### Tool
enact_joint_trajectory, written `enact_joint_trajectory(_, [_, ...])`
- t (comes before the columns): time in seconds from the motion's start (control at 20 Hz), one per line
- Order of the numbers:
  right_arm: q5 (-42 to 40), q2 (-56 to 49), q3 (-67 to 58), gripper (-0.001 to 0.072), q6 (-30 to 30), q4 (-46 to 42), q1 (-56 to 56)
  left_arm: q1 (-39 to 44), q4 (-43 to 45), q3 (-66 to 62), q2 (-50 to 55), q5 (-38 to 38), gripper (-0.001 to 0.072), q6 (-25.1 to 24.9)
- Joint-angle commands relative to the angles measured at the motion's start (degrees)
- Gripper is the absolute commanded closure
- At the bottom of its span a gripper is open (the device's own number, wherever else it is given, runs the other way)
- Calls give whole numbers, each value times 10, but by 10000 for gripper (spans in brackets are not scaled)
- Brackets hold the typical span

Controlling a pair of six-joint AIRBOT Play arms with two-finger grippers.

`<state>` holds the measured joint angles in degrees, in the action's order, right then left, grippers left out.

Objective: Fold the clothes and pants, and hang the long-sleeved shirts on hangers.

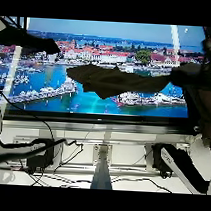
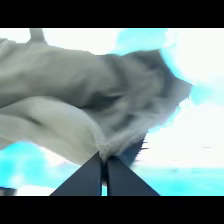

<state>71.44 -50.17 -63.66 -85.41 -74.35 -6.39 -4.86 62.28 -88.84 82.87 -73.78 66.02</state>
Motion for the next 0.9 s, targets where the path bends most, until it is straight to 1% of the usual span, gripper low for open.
enact_joint_trajectory(0.0, [100,12,-74,698,16,-147,1,4,0,38,11,-5,21,1])
enact_joint_trajectory(0.1, [138,12,-72,698,17,-198,1,11,-5,80,25,-4,21,0])
enact_joint_trajectory(0.15, [142,12,-70,698,16,-205,0,16,-15,100,35,-4,21,0])
enact_joint_trajectory(0.3, [129,8,-69,697,16,-199,1,32,-75,134,83,12,21,0])
enact_joint_trajectory(0.45, [106,8,-69,698,16,-189,1,58,-131,136,152,53,20,0])
enact_joint_trajectory(0.65, [93,8,-69,698,16,-188,1,92,-154,136,216,92,21,-4])
enact_joint_trajectory(0.75, [85,8,-69,698,16,-187,1,110,-157,136,230,130,31,-10])
enact_joint_trajectory(0.8, [79,8,-69,697,16,-185,1,118,-157,136,231,150,180,-10])
enact_joint_trajectory(0.85, [73,8,-69,698,16,-183,1,123,-163,134,230,163,408,-10])
